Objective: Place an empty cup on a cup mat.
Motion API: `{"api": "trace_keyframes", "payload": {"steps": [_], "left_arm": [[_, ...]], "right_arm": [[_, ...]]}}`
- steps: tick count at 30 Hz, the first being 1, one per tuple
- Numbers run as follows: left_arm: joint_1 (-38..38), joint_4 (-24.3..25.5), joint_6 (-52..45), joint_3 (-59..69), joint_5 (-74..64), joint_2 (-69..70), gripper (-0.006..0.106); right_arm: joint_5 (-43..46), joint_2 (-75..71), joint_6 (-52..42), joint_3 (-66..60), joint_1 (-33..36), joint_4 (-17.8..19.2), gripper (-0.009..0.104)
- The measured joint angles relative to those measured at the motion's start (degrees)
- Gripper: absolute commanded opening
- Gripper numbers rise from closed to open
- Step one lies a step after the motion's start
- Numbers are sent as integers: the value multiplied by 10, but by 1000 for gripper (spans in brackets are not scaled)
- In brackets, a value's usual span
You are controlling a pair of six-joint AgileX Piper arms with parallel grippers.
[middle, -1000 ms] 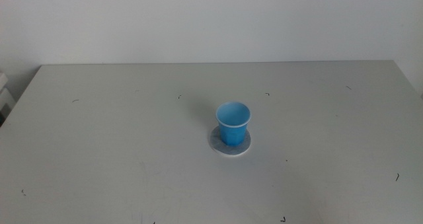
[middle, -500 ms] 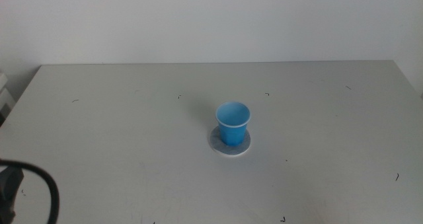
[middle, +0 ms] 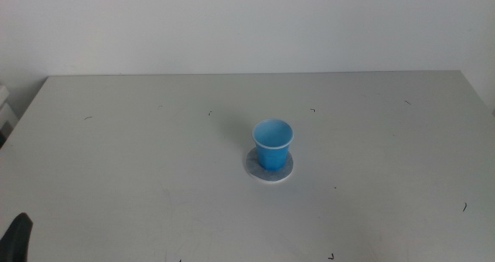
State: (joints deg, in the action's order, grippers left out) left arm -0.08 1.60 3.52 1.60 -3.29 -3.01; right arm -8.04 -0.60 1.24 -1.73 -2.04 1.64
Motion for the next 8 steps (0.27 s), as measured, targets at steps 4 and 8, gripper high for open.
{"api": "trace_keyframes", "payload": {"steps": [4, 8], "left_arm": [[0, 0, -7, 0, -13, 33, 105], [0, 0, -10, 1, -16, 37, 105]], "right_arm": [[0, 0, 0, 0, 0, 0, 94], [0, 0, 0, 0, 0, 0, 94]]}}
